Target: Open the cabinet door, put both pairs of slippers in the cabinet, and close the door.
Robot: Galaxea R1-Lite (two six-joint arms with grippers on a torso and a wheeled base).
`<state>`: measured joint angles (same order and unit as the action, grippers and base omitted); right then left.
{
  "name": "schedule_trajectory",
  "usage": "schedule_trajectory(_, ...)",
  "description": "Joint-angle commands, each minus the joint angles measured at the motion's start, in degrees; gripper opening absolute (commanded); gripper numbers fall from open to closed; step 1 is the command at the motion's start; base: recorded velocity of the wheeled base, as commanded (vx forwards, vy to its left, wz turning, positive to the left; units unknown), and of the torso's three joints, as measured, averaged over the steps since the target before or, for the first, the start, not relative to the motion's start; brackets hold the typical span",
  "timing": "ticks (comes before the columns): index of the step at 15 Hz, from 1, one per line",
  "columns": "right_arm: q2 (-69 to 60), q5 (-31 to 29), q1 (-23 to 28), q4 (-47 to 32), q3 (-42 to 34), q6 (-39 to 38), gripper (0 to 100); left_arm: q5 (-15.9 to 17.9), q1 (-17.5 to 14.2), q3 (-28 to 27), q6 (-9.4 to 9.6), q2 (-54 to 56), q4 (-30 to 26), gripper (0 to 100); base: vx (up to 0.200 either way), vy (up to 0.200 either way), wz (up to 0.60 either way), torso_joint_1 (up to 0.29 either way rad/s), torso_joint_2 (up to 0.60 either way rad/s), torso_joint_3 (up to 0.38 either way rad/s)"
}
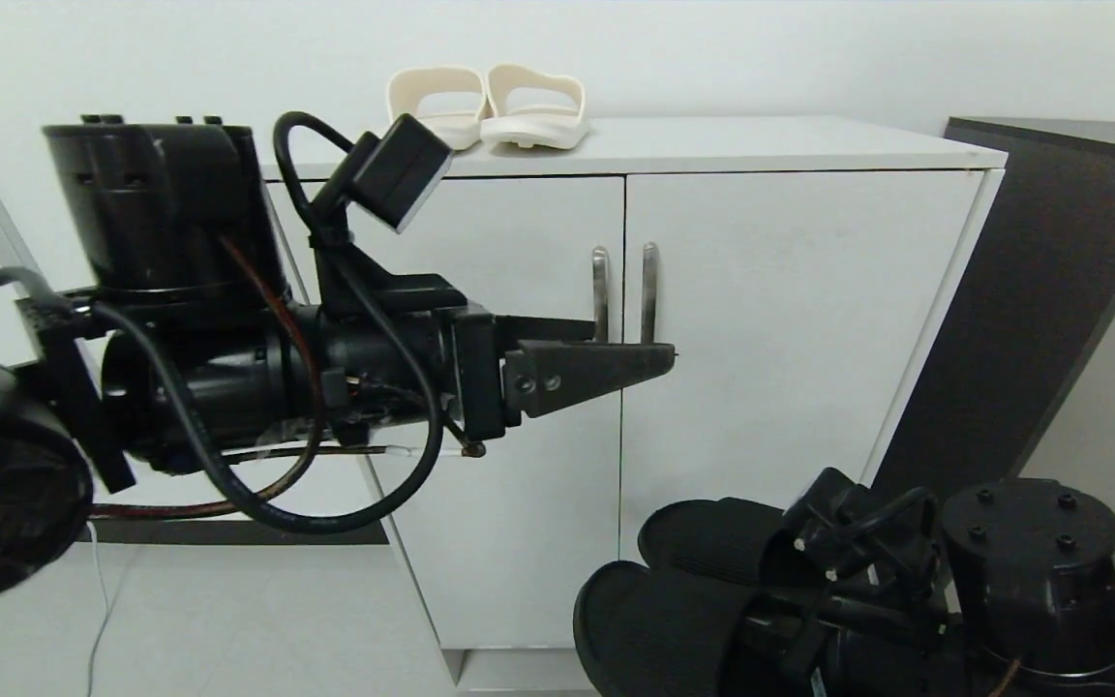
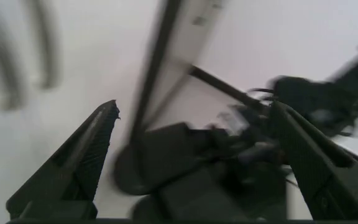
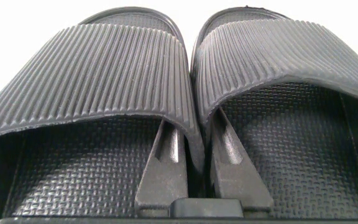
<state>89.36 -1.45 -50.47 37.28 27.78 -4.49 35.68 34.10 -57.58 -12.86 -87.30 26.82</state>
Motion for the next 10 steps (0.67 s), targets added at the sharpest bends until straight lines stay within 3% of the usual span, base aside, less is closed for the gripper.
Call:
schedule_trajectory(1, 0.38, 0.40, -0.07, -0.01, -0.10, 0.00, 0, 1.67, 0.09, -4.65, -2.78, -5.69, 0.25, 100, 0.000, 0.000, 0.00, 0.000, 0.00, 0.000)
schedule_trajectory(3, 0.47, 0.75, -0.07, -0.01, -0.18, 0.00, 0, 0.70, 0.88, -8.08, -2.96, -9.12, 0.25, 100, 0.000, 0.000, 0.00, 0.000, 0.00, 0.000)
schedule_trajectory(5, 0.47, 0.75, -0.07, -0.01, -0.10, 0.00, 0, -3.95, 3.26, -9.75, -2.87, -10.88, 0.34, 100, 0.000, 0.000, 0.00, 0.000, 0.00, 0.000)
schedule_trajectory(6, 0.47, 0.75, -0.07, -0.01, -0.10, 0.09, 0, -7.82, 5.28, -11.15, -2.87, -11.67, 0.43, 100, 0.000, 0.000, 0.00, 0.000, 0.00, 0.000)
schedule_trajectory(10, 0.82, 0.75, 0.02, -0.01, -0.10, 0.09, 0, -16.52, 6.68, -13.70, -1.90, -11.93, 0.25, 100, 0.000, 0.000, 0.00, 0.000, 0.00, 0.000)
